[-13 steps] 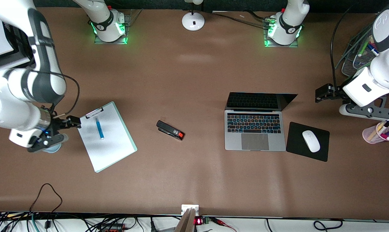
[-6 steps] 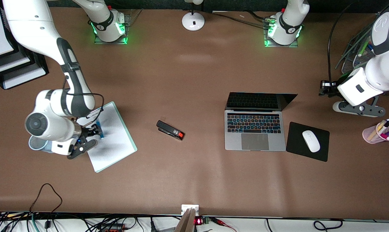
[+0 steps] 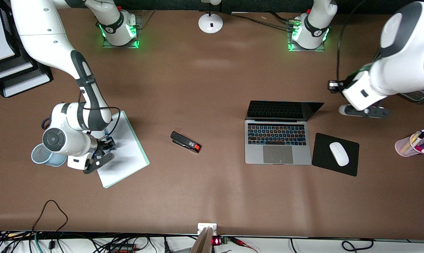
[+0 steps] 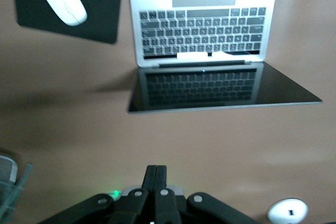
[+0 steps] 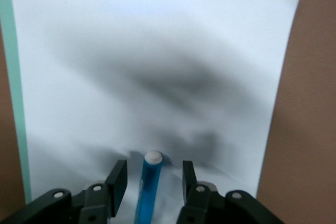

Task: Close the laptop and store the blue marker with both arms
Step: 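Carry the marker to the pen cup while the left gripper reaches the laptop lid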

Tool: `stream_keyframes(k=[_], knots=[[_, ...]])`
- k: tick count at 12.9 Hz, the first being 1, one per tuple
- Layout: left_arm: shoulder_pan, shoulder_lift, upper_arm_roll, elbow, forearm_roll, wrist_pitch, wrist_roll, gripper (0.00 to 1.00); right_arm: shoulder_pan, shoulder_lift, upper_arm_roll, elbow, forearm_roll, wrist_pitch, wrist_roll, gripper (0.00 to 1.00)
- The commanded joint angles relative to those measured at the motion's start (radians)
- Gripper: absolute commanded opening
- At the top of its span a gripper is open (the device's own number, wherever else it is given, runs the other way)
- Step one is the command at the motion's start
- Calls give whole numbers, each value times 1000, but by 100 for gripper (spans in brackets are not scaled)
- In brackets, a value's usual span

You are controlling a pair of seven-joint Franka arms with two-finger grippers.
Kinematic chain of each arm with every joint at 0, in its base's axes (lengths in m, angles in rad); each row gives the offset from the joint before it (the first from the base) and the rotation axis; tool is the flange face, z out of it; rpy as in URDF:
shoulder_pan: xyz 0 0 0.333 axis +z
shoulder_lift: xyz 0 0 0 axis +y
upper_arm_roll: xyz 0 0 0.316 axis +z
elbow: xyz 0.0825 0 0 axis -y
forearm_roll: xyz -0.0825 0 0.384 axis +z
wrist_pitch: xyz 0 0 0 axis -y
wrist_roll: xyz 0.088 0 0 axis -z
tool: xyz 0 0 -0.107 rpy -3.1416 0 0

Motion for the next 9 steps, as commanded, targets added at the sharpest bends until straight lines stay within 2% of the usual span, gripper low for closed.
stream_keyframes(k=[1, 3, 4, 5, 6, 7, 9], knots=[[7, -124, -23, -210, -42, 108, -39, 0, 3, 3, 0, -29, 17, 37, -21, 47], [2, -202, -46, -394, -54, 246, -40, 0, 3, 5, 0, -31, 17, 40, -21, 39], [4, -253, -101, -510, -56, 384, -54, 0, 1, 5, 0, -31, 17, 40, -21, 33], [13, -275, -151, -589, -56, 490, -84, 0, 3, 7, 0, -29, 17, 40, -20, 21], [13, -273, -175, -637, -56, 567, -106, 0, 3, 5, 0, -29, 17, 39, -18, 7], [11, -267, -189, -660, -55, 621, -106, 0, 3, 3, 0, -26, 17, 37, -14, 0], [13, -211, -192, -685, -55, 716, -106, 0, 0, -7, 0, -14, 17, 31, -15, 0]])
